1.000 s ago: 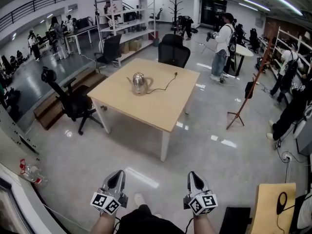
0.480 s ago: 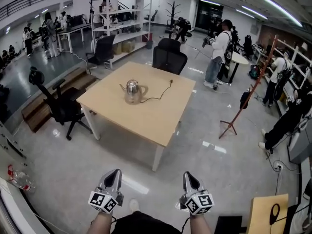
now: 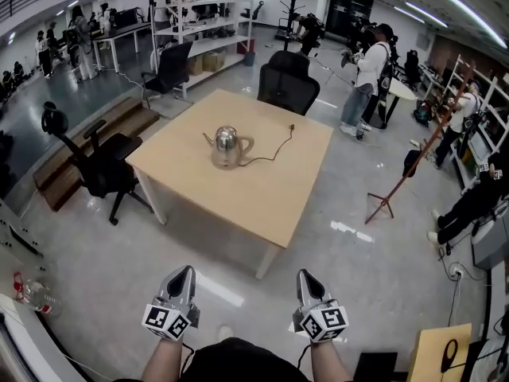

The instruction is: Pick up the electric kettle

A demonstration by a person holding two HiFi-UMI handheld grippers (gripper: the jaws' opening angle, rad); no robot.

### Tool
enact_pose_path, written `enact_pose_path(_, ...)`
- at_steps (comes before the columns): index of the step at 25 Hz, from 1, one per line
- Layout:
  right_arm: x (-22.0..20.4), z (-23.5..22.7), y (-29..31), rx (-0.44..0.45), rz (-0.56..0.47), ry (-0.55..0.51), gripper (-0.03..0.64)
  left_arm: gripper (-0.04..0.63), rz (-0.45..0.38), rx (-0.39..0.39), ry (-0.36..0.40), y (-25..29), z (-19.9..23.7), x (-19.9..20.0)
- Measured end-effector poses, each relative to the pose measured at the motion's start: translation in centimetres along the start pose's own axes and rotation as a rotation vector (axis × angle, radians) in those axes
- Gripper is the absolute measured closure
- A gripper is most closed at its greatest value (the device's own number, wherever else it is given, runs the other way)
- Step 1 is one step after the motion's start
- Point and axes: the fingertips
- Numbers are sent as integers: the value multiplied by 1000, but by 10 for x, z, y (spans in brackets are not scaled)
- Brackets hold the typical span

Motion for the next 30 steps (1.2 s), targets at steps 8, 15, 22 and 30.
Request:
enact_pose_path(8,-8,16,47,35,32,19,615,597,9,-26,23,19,24,-2)
enact_pose_path(15,-15,22,77,59,76,9,615,597,31,19,-4,20,41,-9)
enact_pose_path(22,3,5,131,102,76,3,615,597,20,74,12,55,66,-3)
enact_pose_path(30,35,-33,191,106,24,-12,615,597,8,60,28,121,79,-2)
Point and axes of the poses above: the fingertips, and each gripper's own axes: y forward along the fingers, z to its left, x out of its top, and after that the axes turned 12 degrees about y, right-handed
